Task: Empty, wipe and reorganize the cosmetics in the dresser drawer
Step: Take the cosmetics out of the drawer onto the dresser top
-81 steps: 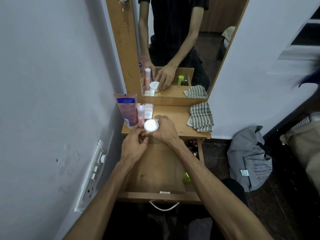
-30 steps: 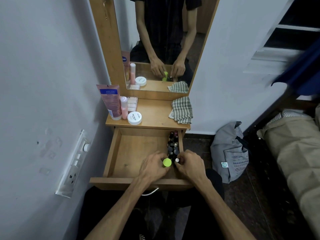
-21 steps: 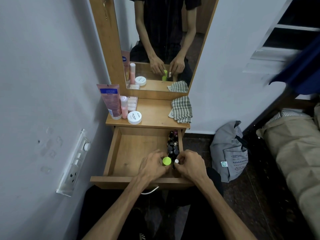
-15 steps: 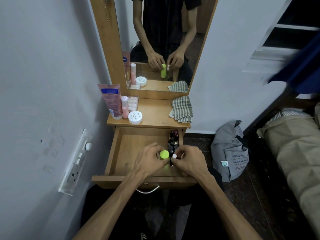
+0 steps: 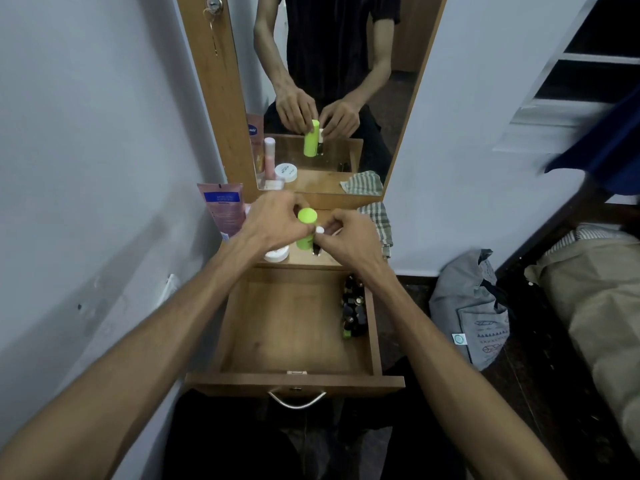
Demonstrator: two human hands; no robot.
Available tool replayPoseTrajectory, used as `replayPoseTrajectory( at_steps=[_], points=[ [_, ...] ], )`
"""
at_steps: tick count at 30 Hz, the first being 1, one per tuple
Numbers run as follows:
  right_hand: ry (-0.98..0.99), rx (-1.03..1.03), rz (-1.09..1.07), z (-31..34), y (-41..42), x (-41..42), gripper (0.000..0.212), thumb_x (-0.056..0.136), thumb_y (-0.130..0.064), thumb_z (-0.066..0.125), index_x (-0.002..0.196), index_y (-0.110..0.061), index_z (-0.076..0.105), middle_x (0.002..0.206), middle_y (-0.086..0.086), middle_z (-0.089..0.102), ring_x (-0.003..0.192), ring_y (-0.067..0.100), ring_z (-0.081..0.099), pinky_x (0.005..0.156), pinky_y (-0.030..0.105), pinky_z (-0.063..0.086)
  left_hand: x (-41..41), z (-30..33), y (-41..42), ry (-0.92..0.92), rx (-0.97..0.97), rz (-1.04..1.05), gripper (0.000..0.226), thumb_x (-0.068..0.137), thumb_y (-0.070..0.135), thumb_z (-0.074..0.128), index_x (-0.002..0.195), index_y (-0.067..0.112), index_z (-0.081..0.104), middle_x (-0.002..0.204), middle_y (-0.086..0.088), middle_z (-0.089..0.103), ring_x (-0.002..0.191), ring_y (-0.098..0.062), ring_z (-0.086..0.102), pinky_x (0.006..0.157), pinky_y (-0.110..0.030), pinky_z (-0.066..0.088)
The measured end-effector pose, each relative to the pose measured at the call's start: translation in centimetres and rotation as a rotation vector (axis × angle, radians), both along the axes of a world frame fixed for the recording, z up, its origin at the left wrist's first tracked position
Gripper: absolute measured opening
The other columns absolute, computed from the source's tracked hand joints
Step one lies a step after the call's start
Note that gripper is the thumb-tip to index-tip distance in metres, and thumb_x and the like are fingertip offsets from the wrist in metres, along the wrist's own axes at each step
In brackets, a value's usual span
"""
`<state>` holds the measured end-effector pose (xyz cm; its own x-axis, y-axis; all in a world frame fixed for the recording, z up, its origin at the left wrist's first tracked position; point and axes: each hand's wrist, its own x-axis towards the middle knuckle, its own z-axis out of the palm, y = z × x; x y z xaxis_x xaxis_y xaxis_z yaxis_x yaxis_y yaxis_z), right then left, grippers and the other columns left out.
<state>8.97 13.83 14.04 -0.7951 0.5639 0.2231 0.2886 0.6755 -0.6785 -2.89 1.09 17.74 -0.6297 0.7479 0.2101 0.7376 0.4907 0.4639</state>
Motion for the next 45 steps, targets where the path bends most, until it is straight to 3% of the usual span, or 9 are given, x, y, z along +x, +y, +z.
replayPoseTrajectory(
  at_steps=[4, 10, 14, 19, 28, 41, 45],
  points=[
    [0.010, 0.001, -0.014, 0.7, 1.2, -4.6, 0.009, 0.070, -0.034, 0.074, 0.074, -0.027, 0.071, 0.067, -0.011, 0.069, 0.067, 0.008, 0.067, 0.064, 0.033, 0.059, -3.7, 1.8, 2.1, 0.090, -0.104, 0.031, 0.022, 0.074, 0.028, 0.074, 0.094, 0.017, 0.075, 0.076, 0.003, 0.064, 0.068, -0.014, 0.057, 0.055, -0.025, 0.037],
    [-0.017, -0.036, -0.017, -0.4, 2.4, -9.1, 0.004, 0.071, -0.028, 0.070, 0.073, -0.031, 0.068, 0.066, -0.010, 0.068, 0.073, 0.013, 0.069, 0.069, 0.035, 0.059, -7.4, 0.7, 4.7, 0.078, -0.262, 0.122, 0.017, 0.068, 0.019, 0.071, 0.085, 0.015, 0.071, 0.075, -0.003, 0.064, 0.074, -0.026, 0.064, 0.060, -0.033, 0.050],
    [-0.045, -0.053, -0.024, -1.6, 2.8, -11.0, 0.006, 0.073, -0.025, 0.071, 0.078, -0.027, 0.073, 0.070, -0.008, 0.072, 0.078, 0.014, 0.071, 0.073, 0.035, 0.059, -8.7, -0.4, 5.5, 0.061, -0.333, 0.161, 0.007, 0.070, 0.012, 0.068, 0.075, 0.010, 0.065, 0.071, -0.006, 0.059, 0.073, -0.028, 0.061, 0.058, -0.032, 0.044],
    [-0.060, -0.037, -0.037, -2.2, 3.0, -12.4, 0.013, 0.077, -0.023, 0.070, 0.086, -0.024, 0.079, 0.082, -0.002, 0.076, 0.086, 0.020, 0.071, 0.077, 0.038, 0.059, -9.9, -1.2, 6.0, 0.034, -0.324, 0.184, 0.005, 0.070, 0.011, 0.068, 0.074, 0.008, 0.065, 0.067, -0.005, 0.057, 0.068, -0.026, 0.059, 0.055, -0.031, 0.042],
    [-0.083, -0.036, -0.044, -3.2, 3.4, -13.1, 0.010, 0.076, -0.024, 0.071, 0.084, -0.024, 0.077, 0.081, -0.001, 0.077, 0.084, 0.022, 0.072, 0.075, 0.039, 0.060, -10.3, -1.8, 6.5, 0.047, -0.306, 0.201, 0.002, 0.071, 0.011, 0.065, 0.071, 0.010, 0.063, 0.067, -0.008, 0.057, 0.070, -0.030, 0.061, 0.056, -0.032, 0.044],
    [-0.039, -0.068, -0.062, -3.9, 3.8, -12.9, 0.015, 0.081, -0.032, 0.073, 0.093, -0.025, 0.078, 0.076, -0.009, 0.075, 0.084, 0.014, 0.072, 0.077, 0.038, 0.060, -9.3, -2.3, 6.5, 0.021, -0.239, 0.269, 0.019, 0.077, 0.020, 0.071, 0.091, 0.008, 0.068, 0.084, -0.012, 0.065, 0.079, -0.031, 0.062, 0.065, -0.037, 0.048],
    [-0.036, -0.061, -0.054, -3.9, 3.8, -12.2, 0.019, 0.084, -0.038, 0.074, 0.098, -0.025, 0.078, 0.079, -0.009, 0.076, 0.088, 0.014, 0.072, 0.079, 0.036, 0.059, -8.6, -1.7, 6.3, 0.039, -0.276, 0.303, 0.023, 0.078, 0.023, 0.074, 0.092, 0.009, 0.064, 0.085, -0.011, 0.059, 0.077, -0.027, 0.053, 0.066, -0.036, 0.042]
  ],
)
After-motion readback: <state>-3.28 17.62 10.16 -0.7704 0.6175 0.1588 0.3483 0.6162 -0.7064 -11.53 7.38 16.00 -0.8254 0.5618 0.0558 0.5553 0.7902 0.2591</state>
